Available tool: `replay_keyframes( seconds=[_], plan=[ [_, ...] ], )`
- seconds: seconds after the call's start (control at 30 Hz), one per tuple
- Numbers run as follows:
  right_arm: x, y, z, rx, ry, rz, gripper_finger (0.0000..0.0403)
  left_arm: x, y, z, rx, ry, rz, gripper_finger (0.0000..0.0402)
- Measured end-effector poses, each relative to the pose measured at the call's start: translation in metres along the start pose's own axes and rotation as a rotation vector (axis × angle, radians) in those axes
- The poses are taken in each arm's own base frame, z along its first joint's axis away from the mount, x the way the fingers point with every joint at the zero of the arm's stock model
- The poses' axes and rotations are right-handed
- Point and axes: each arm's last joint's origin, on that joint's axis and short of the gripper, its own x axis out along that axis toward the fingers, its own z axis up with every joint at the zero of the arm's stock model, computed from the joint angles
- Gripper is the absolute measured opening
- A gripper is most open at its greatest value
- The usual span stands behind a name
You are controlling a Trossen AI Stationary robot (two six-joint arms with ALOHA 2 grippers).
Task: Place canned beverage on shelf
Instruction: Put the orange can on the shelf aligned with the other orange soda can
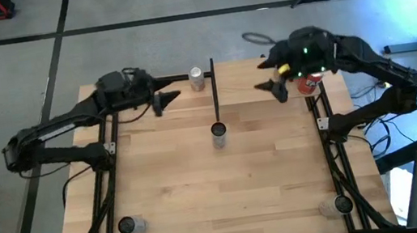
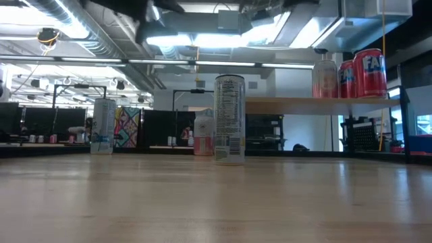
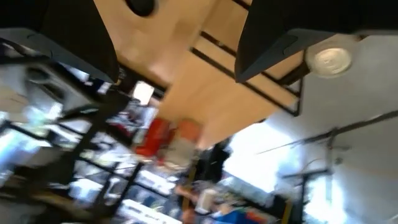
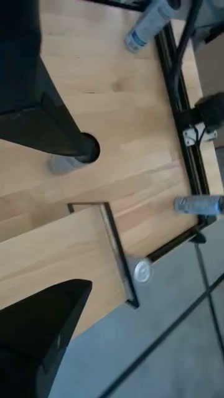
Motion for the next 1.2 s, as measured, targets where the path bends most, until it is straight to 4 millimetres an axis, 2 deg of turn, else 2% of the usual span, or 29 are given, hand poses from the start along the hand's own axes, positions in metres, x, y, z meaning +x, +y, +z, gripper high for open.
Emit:
replay_keyframes(
  seconds=[0.1, 0.23, 0.43, 0.67, 0.83, 0.93, 1.2],
  plan=[
    [0.003, 0.012, -0.001, -0.053, -0.003, -0.022, 0.0328, 0.026, 0.004, 0.0, -0.004, 0.062, 0.07, 0.0309],
    [0.009, 0.019, -0.005, -0.089, 0.015, -0.072, 0.0328, 0.06, 0.009, 0.011, 0.008, 0.121, 0.177, 0.0309],
    [0.014, 0.02, -0.009, -0.096, 0.031, -0.098, 0.0328, 0.1, 0.042, 0.018, -0.027, 0.267, 0.351, 0.0309],
    [0.017, 0.018, -0.011, -0.089, 0.041, -0.146, 0.0328, 0.14, 0.082, 0.017, -0.047, 0.328, 0.44, 0.0309],
    [0.017, 0.018, -0.011, -0.085, 0.041, -0.157, 0.0328, 0.156, 0.111, 0.001, -0.076, 0.389, 0.497, 0.0309],
    [0.017, 0.018, -0.012, -0.069, 0.042, -0.166, 0.0328, 0.161, 0.122, -0.005, -0.087, 0.407, 0.518, 0.0309],
    [0.017, 0.018, -0.012, -0.039, 0.042, -0.171, 0.0328, 0.166, 0.127, -0.005, -0.033, 0.384, 0.514, 0.0309]
  ],
)
